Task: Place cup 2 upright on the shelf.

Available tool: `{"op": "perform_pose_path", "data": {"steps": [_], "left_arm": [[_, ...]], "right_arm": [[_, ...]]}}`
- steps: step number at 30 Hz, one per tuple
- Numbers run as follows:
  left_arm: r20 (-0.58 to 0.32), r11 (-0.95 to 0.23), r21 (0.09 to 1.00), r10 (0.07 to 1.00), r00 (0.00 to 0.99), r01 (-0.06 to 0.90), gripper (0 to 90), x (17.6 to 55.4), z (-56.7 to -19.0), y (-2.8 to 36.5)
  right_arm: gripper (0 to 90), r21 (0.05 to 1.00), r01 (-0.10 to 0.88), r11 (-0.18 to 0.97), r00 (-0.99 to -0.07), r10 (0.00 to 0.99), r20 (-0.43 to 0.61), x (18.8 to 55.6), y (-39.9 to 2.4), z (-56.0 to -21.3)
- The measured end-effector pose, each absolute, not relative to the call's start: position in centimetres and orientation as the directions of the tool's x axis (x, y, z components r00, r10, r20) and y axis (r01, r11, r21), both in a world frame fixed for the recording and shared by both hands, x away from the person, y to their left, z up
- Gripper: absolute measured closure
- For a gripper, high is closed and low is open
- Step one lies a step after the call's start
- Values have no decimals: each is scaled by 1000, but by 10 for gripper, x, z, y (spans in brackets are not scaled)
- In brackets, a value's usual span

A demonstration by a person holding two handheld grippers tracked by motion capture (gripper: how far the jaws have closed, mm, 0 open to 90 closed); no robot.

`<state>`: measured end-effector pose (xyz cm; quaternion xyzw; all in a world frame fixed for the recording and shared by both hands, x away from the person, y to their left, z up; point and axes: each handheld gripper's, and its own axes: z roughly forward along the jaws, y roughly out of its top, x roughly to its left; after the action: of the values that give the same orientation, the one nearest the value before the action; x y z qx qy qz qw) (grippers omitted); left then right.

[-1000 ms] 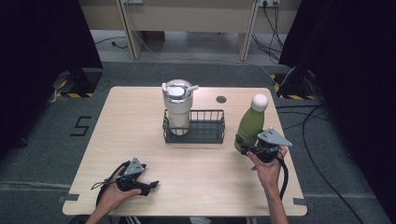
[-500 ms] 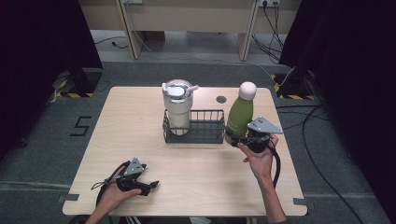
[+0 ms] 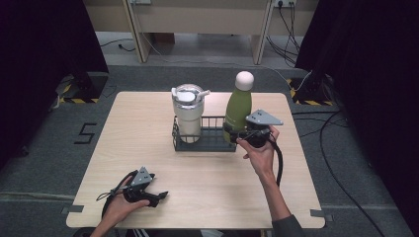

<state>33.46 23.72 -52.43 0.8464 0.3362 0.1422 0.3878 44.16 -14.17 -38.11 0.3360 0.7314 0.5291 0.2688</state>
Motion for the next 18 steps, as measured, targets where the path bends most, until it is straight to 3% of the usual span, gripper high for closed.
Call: {"op": "perform_pose_path", "data": {"steps": [18], "left_arm": [[-20,-472,754,679,734,457,135,334,-524,237]], "right_arm": [[209,952,219,213,-622,783,-32,468,-120,-380]]}}
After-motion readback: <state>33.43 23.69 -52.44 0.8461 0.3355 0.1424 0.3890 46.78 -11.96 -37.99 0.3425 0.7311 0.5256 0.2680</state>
